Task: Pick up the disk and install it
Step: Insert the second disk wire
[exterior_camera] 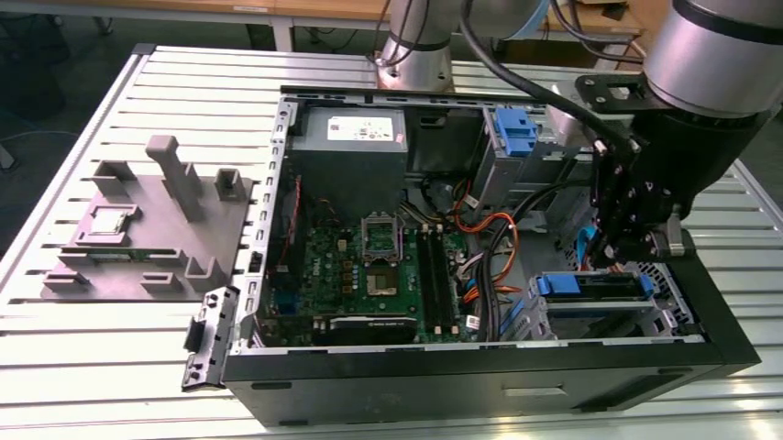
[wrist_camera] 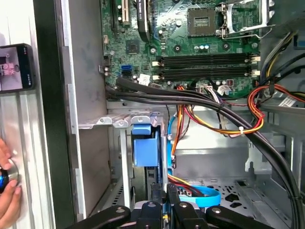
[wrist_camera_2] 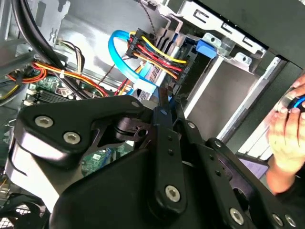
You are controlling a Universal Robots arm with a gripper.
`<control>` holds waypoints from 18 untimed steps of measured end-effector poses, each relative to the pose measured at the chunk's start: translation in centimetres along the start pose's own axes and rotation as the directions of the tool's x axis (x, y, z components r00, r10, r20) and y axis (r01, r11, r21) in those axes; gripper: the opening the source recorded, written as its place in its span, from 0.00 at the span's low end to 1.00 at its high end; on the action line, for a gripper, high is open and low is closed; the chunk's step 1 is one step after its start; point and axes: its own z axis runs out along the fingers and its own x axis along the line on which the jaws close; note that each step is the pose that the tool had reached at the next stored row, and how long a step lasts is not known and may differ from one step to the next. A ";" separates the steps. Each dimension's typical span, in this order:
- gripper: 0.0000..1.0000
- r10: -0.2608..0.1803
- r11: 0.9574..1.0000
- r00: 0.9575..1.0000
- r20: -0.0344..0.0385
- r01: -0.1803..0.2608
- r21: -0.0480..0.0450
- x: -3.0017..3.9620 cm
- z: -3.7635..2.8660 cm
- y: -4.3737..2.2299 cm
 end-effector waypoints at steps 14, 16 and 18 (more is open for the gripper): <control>0.16 0.006 1.000 0.999 0.051 -0.006 0.006 1.71 0.39 0.06; 0.16 0.006 1.000 0.999 0.054 -0.006 0.006 1.75 0.45 0.06; 0.16 0.006 1.000 0.998 0.055 -0.006 0.006 1.79 0.55 0.07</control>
